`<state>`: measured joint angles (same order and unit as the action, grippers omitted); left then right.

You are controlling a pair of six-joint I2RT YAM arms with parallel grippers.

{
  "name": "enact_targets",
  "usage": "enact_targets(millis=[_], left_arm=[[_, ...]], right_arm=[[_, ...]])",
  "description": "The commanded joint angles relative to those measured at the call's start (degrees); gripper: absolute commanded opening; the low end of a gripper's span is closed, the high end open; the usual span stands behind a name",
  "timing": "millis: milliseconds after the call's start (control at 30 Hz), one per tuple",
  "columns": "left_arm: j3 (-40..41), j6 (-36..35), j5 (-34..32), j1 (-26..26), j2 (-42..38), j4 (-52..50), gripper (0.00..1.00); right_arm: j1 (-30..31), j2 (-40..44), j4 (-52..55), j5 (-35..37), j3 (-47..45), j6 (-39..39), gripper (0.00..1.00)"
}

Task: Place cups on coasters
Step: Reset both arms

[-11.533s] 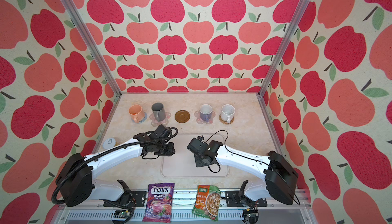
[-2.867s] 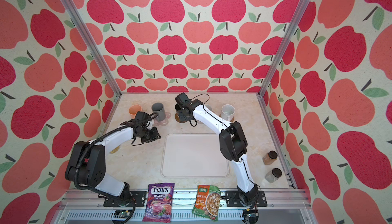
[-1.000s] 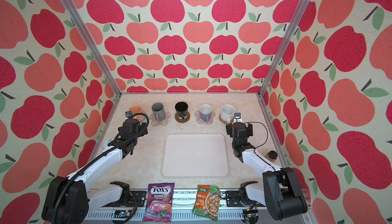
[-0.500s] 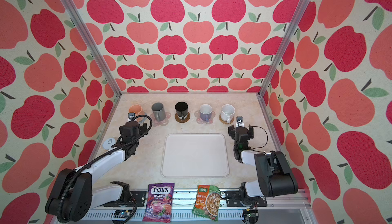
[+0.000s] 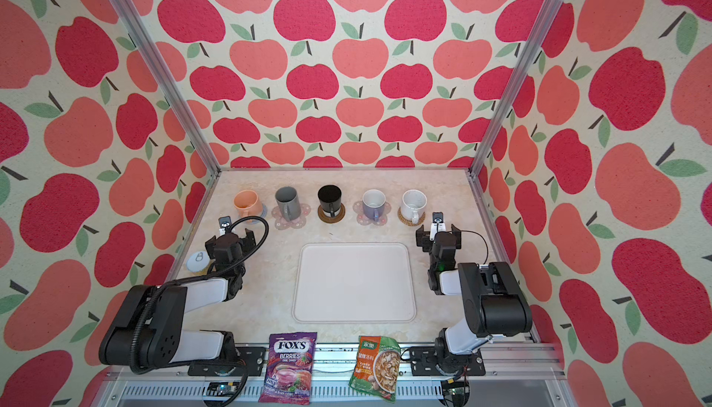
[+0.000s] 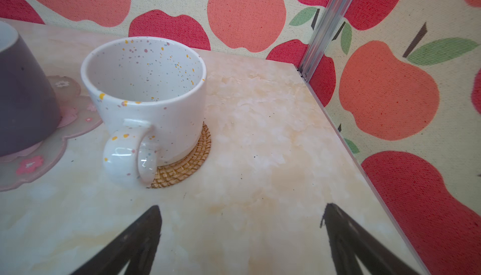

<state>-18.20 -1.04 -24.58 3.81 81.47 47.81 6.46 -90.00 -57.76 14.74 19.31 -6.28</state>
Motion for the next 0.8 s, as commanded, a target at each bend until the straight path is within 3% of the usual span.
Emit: enact_targets(millis=[0, 67, 133, 233, 400, 467, 633, 700, 767], left_arm=[[1.58, -3.76, 4.3, -0.3, 4.09, 13.48, 0.99], [1.06, -3.53, 4.84, -0.3, 6.92, 12.76, 0.99], [1.02, -4.97, 4.95, -0.13, 9.43, 16.96, 0.99], [1.04, -2.54, 7.17, -1.2, 7.25, 12.41, 0.99], [4.11, -1.5, 14.82, -3.44, 9.24, 18.44, 0.99], [4.41, -4.03, 14.89, -3.17, 14.74, 27.37, 0.99], [-0.93, -1.4, 13.43, -4.16, 12.25, 15.12, 0.99], [-3.4, 1.66, 15.06, -6.47, 10.73, 8.04, 0.99], [-3.12, 2.93, 18.63, -8.51, 10.64, 7.71, 0.99]], right_arm=[[-0.78, 0.19, 2.61, -6.46, 1.41, 1.58, 0.99], [-0.7, -1.45, -1.86, -6.54, 0.63, 1.04, 0.99], [-0.67, -0.76, 0.36, -6.44, 1.01, 1.31, 0.99], [-0.75, -0.92, 0.18, -6.36, 1.08, 1.43, 0.99], [-0.84, -0.99, -0.08, -6.35, 1.17, 1.47, 0.99], [-0.86, -1.12, -0.08, -6.36, 1.15, 1.53, 0.99], [-0.84, -1.17, -0.05, -2.12, 1.3, 2.72, 0.99], [-0.87, -1.27, -0.51, -0.28, 1.13, 3.28, 0.99], [-0.86, -1.29, -0.62, -0.13, 1.16, 3.31, 0.99]])
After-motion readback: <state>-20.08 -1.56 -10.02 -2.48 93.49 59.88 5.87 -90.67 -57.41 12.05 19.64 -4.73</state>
